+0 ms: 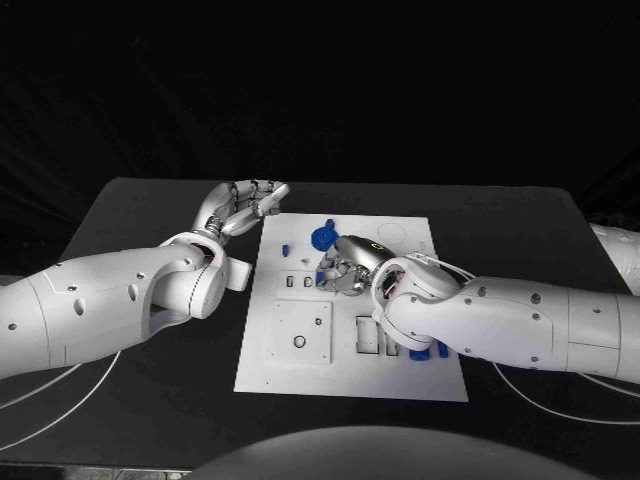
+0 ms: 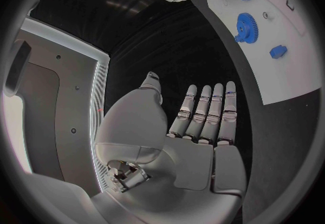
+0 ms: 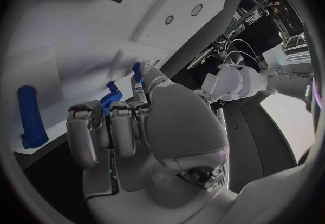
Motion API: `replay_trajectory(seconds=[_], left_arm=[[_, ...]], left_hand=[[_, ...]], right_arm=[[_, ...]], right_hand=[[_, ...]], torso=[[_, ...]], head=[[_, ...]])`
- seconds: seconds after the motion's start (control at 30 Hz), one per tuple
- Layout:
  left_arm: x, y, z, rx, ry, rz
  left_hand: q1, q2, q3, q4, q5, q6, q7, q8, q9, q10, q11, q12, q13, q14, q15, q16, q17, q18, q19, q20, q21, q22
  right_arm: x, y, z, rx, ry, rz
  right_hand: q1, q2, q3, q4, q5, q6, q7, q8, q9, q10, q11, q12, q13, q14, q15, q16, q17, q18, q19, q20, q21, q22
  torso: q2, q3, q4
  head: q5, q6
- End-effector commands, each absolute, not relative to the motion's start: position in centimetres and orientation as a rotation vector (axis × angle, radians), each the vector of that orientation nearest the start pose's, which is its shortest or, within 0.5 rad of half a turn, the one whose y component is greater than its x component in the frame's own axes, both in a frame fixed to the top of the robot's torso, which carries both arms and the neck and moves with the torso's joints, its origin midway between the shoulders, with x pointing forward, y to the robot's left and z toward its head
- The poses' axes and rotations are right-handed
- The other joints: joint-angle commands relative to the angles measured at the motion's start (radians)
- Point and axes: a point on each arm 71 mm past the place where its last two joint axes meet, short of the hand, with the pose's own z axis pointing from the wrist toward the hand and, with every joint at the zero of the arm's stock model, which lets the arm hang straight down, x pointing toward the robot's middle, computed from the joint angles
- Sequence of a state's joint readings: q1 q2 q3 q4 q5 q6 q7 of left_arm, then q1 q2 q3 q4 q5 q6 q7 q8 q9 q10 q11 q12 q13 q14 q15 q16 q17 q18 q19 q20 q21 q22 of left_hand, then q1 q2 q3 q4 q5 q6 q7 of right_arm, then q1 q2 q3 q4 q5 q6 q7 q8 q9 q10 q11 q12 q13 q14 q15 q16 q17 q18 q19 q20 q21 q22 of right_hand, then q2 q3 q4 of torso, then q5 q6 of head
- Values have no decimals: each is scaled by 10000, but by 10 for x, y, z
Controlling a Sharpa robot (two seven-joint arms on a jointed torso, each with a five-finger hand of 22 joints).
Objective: Assemble the parts on the task board
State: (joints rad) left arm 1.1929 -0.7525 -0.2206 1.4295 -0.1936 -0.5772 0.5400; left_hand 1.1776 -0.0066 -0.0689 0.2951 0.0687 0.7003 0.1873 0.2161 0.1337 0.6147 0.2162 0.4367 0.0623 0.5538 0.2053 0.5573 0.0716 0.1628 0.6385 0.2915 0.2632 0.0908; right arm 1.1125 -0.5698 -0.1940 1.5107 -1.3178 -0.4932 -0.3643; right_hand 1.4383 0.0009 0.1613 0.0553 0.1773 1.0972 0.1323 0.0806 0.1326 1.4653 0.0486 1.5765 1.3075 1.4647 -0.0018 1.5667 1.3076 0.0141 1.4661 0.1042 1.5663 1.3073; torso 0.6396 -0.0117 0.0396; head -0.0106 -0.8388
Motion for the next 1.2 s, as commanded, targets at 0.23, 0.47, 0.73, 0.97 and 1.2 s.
replay_trajectory(seconds=[0.23, 0.47, 0.73, 0.97, 1.2], left_arm=[[481, 202, -233, -8192, 13913, -12812], [481, 202, -233, -8193, 13916, -12816], [481, 203, -233, -8205, 13916, -12787], [481, 203, -233, -8201, 13915, -12789], [481, 203, -233, -8211, 13916, -12777]], left_hand=[[-17, 78, 11, -26, 34, -65, 672, 63, 15, 94, 9, -62, 3, -73, -21, -38, 10, -103, -73, -17, -43, -10], [3, 98, 8, -27, 47, -66, 671, 69, 17, 96, 9, -63, 4, -73, -21, -37, 10, -104, -76, -18, -47, -13], [10, 105, 5, -27, 58, -66, 671, 71, 18, 97, 9, -64, 4, -74, -21, -37, 11, -104, -77, -17, -48, -15], [12, 106, 4, -27, 61, -66, 671, 72, 18, 97, 9, -64, 4, -74, -21, -37, 10, -105, -77, -17, -49, -15], [29, 111, -11, -27, 88, -71, 671, 76, 20, 97, 9, -68, 3, -79, -20, -38, 10, -106, -80, -17, -53, -20]], right_arm=[[434, -85, -275, 412, 18885, 6964], [434, -86, -275, 348, 18942, 6949], [434, -86, -275, 270, 18919, 7035], [434, -87, -274, 280, 18829, 7089], [433, -92, -270, 490, 18294, 7368]], right_hand=[[-248, -193, -158, -6, 118, -200, -91, -184, -135, 1055, 119, -57, 2633, 1061, 111, 41, 2632, -141, 1047, 132, 45, 2635], [-304, -351, -182, -57, 248, -406, -29, -199, -215, 1055, 174, -57, 2633, 1061, 153, 41, 2632, -141, 1047, 173, 45, 2635], [-504, -506, -229, -19, 246, -860, -7, -203, -356, 1055, 178, -57, 2633, 1061, 173, 41, 2632, -141, 1047, 210, 45, 2635], [-644, -688, -304, -7, 48, -1315, 48, -201, -481, 1055, 178, -57, 2633, 1061, 177, 41, 2632, -141, 1047, 221, 45, 2635], [-911, -969, -487, 239, -543, -2348, 191, -191, -656, 1055, 215, -57, 2633, 1061, 209, 41, 2632, -141, 1047, 244, 45, 2635]], torso=[[5, 2, 3], [5, 4, 4], [10, -1, 4], [10, 4, -3], [19, 14, -16]], head=[[-37, 17], [-26, 18], [-41, 8], [-36, 12], [24, 18]])
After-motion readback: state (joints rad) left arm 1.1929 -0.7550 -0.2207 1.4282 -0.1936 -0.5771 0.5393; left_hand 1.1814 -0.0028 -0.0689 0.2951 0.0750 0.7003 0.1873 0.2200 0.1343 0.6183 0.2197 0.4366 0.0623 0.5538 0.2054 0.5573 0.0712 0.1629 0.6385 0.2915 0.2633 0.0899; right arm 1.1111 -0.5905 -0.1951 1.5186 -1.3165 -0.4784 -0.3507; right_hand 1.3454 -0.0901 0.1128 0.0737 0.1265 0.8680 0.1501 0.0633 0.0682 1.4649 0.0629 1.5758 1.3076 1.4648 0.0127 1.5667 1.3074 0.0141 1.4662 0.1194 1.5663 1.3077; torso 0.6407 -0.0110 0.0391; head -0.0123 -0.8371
